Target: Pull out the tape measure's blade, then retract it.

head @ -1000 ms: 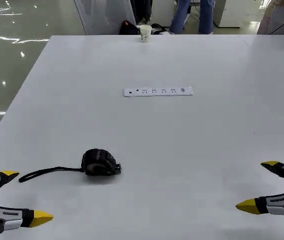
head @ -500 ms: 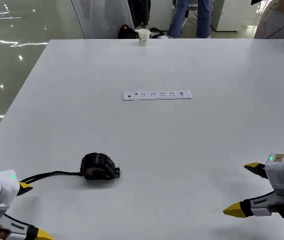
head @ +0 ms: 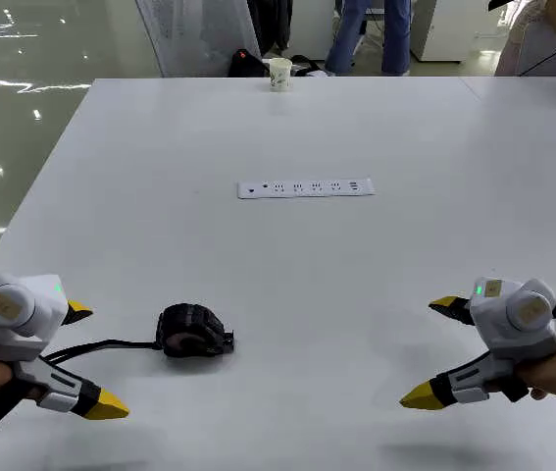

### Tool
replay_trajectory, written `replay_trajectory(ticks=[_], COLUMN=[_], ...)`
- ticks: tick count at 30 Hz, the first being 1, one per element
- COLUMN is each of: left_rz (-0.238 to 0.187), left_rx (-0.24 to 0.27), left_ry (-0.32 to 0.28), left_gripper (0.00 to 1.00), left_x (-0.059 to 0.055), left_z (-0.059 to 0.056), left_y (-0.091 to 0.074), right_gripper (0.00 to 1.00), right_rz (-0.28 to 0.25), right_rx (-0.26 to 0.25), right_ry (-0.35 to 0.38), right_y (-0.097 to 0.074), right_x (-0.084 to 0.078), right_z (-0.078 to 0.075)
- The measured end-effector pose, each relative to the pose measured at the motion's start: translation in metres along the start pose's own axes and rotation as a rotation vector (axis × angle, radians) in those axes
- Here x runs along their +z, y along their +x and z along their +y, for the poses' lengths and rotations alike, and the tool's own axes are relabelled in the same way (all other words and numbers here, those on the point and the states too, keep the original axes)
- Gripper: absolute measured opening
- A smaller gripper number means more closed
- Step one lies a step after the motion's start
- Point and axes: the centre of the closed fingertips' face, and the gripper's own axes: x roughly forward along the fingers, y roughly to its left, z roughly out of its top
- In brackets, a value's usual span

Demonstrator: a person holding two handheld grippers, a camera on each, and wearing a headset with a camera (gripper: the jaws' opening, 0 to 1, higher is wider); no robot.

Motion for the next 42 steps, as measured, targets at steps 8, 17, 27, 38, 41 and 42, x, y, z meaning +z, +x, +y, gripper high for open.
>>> replay_trajectory(ticks=[8,17,27,38,41,42], left_rz=[0.031,0.071,0.090,0.107,0.123,0.129], left_rx=[-0.035,-0.069,-0.091,-0.132,-0.148,-0.152], left_ry=[0.070,0.146,0.210,0.259,0.290,0.295], left_gripper=[0.99,0.99,0.94,0.85,0.81,0.76], left_x=[0.012,0.027,0.047,0.055,0.058,0.058], left_z=[0.002,0.003,0.011,0.003,-0.002,-0.003], left_y=[0.016,0.027,0.043,0.061,0.068,0.069], right_gripper=[0.99,0.99,0.99,0.99,0.99,0.99], right_rz=[-0.019,-0.033,-0.023,-0.056,-0.075,-0.078], right_rx=[0.007,0.023,0.057,0.105,0.104,0.107], right_ry=[-0.057,-0.085,-0.120,-0.104,-0.075,-0.073], right_y=[0.013,0.028,0.048,0.068,0.077,0.079], right_x=[0.022,0.040,0.053,0.078,0.087,0.089], right_z=[-0.005,-0.008,-0.005,0.006,0.005,0.006])
